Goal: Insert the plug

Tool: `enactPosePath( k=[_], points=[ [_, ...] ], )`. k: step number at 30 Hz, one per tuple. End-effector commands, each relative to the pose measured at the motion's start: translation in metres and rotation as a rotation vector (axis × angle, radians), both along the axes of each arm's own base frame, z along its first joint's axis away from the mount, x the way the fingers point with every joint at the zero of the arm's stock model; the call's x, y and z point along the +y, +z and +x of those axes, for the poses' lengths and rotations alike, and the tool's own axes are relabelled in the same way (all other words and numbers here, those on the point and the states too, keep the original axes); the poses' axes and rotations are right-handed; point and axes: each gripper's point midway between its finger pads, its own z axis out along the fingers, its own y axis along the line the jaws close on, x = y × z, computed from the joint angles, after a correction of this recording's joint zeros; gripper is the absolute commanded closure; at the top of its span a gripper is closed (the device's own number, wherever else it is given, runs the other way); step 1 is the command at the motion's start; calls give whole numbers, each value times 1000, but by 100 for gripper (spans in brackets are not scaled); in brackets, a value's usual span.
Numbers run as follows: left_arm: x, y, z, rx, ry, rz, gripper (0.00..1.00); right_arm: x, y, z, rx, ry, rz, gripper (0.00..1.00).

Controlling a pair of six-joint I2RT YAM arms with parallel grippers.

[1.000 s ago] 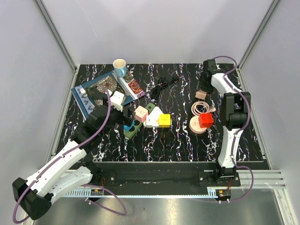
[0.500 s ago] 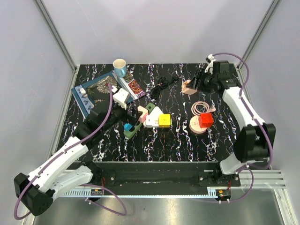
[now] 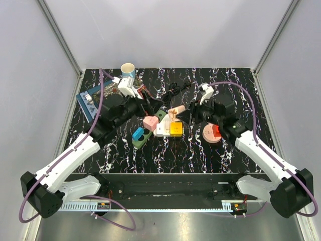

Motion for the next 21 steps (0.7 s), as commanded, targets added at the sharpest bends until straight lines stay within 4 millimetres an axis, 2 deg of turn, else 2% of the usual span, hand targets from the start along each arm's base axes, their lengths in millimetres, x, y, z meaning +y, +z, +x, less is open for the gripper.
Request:
enactPosePath(
  k=[1, 2, 5, 8, 12, 21],
  points=[
    [-21, 30, 0, 125, 61, -255, 1, 13, 50, -1, -213, -3, 135, 95],
    [-31, 31, -6, 125, 47, -248, 1, 13, 57, -3, -240, -5, 149, 94],
    [-46, 27, -14, 134, 46, -234, 1, 14, 62, -8, -272, -11, 169, 95],
    [-53, 18, -16, 152, 82, -227, 1, 13, 61, -11, -281, -15, 180, 94],
    [-43, 10, -10, 166, 185, -237, 1, 14, 63, -18, -284, 6, 196, 95],
    [-64, 7, -13, 186, 112, -247, 5, 14, 59, -27, -280, 25, 208, 94]
  ],
)
